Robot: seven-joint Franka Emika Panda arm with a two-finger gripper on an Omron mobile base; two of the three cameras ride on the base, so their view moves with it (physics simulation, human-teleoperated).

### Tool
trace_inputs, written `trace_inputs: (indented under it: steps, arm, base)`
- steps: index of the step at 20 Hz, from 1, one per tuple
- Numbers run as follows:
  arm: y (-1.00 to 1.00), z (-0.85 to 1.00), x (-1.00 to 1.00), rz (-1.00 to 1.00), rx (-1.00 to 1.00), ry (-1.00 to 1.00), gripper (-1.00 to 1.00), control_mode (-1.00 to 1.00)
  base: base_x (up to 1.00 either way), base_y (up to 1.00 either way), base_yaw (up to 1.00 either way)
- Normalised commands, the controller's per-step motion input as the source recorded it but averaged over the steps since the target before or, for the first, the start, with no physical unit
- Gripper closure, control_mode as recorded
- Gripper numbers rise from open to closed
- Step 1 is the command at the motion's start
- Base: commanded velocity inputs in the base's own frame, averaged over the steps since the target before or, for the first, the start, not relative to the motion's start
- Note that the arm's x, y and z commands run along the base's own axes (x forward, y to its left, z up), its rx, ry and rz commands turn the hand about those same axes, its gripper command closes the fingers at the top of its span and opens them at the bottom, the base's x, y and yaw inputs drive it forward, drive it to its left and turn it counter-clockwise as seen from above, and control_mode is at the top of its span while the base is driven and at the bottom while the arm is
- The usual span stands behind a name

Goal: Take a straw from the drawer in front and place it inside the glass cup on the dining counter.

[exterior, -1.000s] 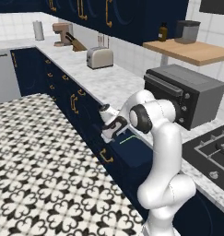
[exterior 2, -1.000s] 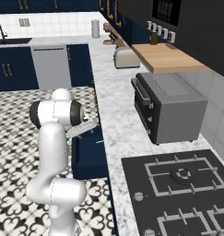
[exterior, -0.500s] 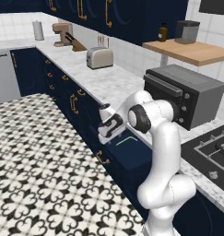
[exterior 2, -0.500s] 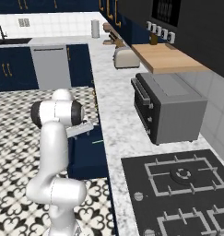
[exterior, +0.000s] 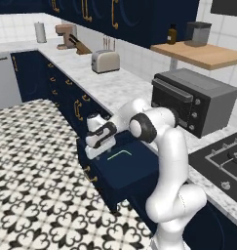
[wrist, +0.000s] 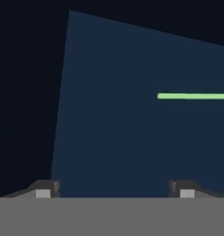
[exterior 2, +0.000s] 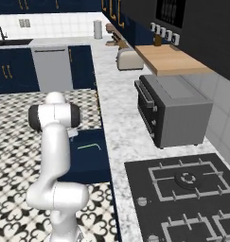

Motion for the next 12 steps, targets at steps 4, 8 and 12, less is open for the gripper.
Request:
trace_inputs:
  steps: [4, 8, 12]
  arm:
    - [1.0, -0.46, -0.45, 0.0, 0.0, 0.09, -1.0, -1.0]
    - [0.34, 0.09, -0.46, -0.02, 0.0, -0.09, -1.0, -1.0]
    - [-0.76, 0.63, -0.29, -0.09, 0.0, -0.26, -1.0, -1.0]
  base:
    - [0.0, 0.0, 0.0]
    - [0.0, 0.0, 0.0]
    - [0.0, 0.0, 0.0]
